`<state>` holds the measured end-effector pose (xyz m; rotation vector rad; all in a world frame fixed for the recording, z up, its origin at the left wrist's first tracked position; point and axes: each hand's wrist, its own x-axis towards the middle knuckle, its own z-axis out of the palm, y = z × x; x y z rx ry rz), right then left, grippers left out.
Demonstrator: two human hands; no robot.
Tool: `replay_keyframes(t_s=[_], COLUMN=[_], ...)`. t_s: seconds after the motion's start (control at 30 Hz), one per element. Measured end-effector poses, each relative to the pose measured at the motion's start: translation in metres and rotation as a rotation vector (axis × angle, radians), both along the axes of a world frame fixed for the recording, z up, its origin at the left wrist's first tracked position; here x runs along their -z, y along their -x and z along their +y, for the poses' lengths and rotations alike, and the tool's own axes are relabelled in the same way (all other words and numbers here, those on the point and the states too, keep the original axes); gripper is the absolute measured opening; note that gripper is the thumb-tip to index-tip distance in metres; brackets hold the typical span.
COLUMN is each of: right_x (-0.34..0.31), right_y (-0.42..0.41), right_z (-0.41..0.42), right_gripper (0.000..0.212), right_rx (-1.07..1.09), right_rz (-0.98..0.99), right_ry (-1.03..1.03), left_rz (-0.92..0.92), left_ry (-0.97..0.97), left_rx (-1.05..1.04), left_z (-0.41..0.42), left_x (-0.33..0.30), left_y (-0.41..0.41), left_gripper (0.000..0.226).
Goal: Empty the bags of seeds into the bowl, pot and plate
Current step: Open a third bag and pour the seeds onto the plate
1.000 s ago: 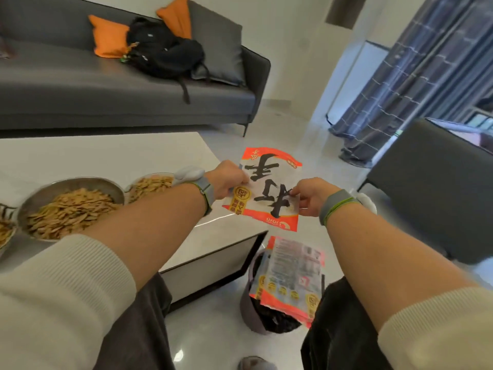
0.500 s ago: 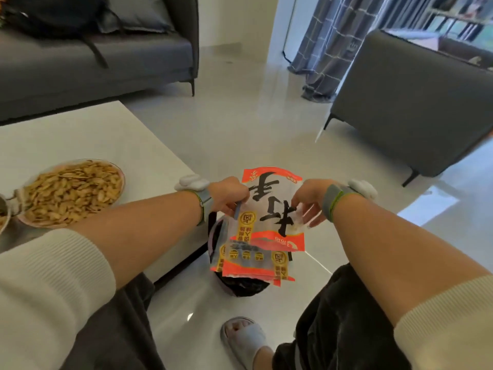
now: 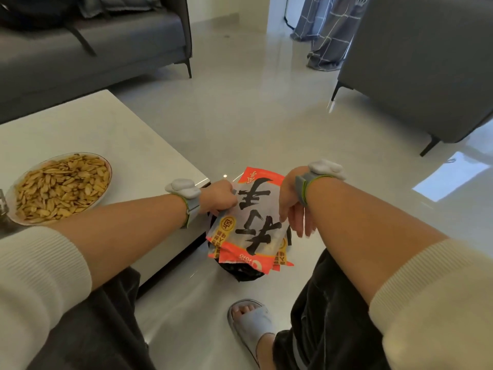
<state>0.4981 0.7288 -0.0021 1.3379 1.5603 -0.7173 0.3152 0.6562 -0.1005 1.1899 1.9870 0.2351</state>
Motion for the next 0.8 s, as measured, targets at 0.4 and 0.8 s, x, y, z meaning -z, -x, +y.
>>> replay_keyframes(t_s=[0.4,0.8], right_x=[0.038,0.077], right_y=[0.015,0.035], right_z=[-0.003,0.006], right_gripper=[0.021,0.038], right_rx=[0.06,0.231], right_rz=[0.616,0.435], right_ry=[-0.333,0.097], left_rz=[0.538,0.686], left_ry=[-0.299,-0.5], left_rx=[0.31,0.391], left_z=[-0.013,-0.012], left_x=[0.03,0.047], left_y=[-0.01,-0.017], left_gripper=[0.026,0.059])
